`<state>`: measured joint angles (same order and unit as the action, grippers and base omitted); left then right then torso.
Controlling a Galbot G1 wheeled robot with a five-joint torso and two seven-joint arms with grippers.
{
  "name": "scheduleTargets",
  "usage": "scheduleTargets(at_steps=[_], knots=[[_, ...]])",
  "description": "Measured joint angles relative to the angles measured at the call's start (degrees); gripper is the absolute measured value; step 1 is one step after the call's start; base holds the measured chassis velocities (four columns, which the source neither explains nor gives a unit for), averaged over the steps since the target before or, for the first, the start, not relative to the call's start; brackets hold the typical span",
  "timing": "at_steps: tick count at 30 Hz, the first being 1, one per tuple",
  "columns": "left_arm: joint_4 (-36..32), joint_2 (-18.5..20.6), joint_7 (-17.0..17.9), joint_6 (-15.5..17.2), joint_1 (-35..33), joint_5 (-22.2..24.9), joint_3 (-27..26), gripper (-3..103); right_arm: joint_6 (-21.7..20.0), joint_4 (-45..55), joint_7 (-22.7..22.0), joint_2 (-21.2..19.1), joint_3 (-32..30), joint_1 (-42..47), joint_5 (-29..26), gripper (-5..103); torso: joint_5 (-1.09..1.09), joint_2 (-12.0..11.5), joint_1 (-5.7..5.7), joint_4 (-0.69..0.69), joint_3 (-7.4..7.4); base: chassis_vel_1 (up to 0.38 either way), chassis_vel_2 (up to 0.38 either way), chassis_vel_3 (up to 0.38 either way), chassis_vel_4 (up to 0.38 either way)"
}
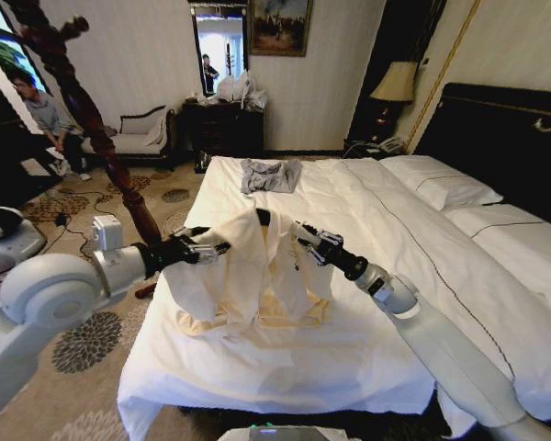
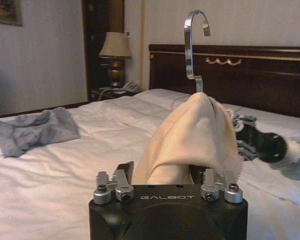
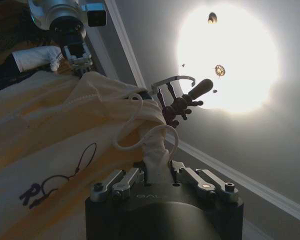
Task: Pick up the clothes from the bed and hang them on the clothes hanger.
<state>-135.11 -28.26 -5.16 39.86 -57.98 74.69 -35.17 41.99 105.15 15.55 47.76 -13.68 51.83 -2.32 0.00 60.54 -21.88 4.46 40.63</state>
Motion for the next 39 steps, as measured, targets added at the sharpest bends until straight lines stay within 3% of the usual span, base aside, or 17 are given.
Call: scheduleTargets(at_steps=[4,11,15,19,22,23,26,32,35,38,39], knots=[[0.1,-0.4,-2.5,-1.1,-0.5,-0.2,0.3,41,0.0,-0.1,-1.2,-0.3,0.0,-0.1,0.0,21,0.01,0.0,0.00,0.00,0.00,0.000,0.000,0.000,0.000],[0.3,-0.6,-4.0,-2.3,-1.7,-1.7,0.3,32,-1.5,0.3,-3.7,-1.0,-0.3,-0.5,-1.8,21,0.00,0.0,0.00,-0.01,0.00,0.000,0.000,0.000,0.000],[0.7,-1.1,-4.1,-2.5,-1.9,-3.0,0.2,32,-3.7,1.3,-6.3,-1.6,-0.4,-0.1,-5.4,37,-0.01,0.0,0.00,-0.02,0.00,0.000,0.000,0.000,0.000],[1.6,-1.7,-3.4,-2.9,-1.7,-3.8,-0.4,20,-7.6,2.4,-12.1,-2.5,-0.2,1.0,-11.8,53,-0.02,0.0,0.00,-0.01,0.00,0.000,0.000,0.000,0.000],[1.9,-1.7,-3.4,-3.2,-1.6,-4.1,-0.7,18,-8.3,2.5,-12.9,-2.7,-0.3,1.3,-14.0,58,0.00,0.0,0.00,-0.02,0.00,0.000,0.000,0.000,0.000],[2.1,-1.7,-3.4,-3.4,-1.4,-4.3,-0.8,18,-8.4,2.6,-13.0,-2.7,-0.4,1.3,-14.8,70,0.01,0.0,0.00,0.00,0.00,0.000,0.000,0.000,0.000],[2.4,-1.7,-3.4,-3.7,-1.2,-4.8,-0.9,18,-8.4,2.9,-13.0,-2.7,-0.7,1.3,-15.5,75,-0.01,0.0,0.00,-0.01,0.00,0.000,0.000,0.000,0.000],[3.9,-1.8,-2.9,-5.2,-1.0,-7.9,-1.0,18,-9.1,3.6,-13.8,-2.3,-0.8,1.5,-18.1,99,-0.01,0.0,0.00,-0.01,0.00,0.000,0.000,0.000,0.000],[5.2,-2.2,-1.3,-5.6,0.0,-8.6,-1.2,18,-10.3,3.9,-15.1,-1.9,-0.7,1.8,-20.5,100,-0.01,0.0,0.00,-0.01,0.00,0.000,0.000,0.000,0.000],[8.1,-2.6,1.2,-6.3,2.4,-8.0,-2.9,18,-14.9,5.4,-19.2,-1.4,-0.1,3.4,-29.5,100,0.00,0.0,0.00,0.00,0.01,0.000,0.000,0.000,0.000],[8.1,-2.6,1.2,-6.3,2.4,-8.0,-2.9,18,-14.9,5.4,-19.2,-1.4,-0.1,3.4,-29.5,100,0.00,0.0,0.00,0.00,0.01,0.000,0.000,0.000,0.000]])
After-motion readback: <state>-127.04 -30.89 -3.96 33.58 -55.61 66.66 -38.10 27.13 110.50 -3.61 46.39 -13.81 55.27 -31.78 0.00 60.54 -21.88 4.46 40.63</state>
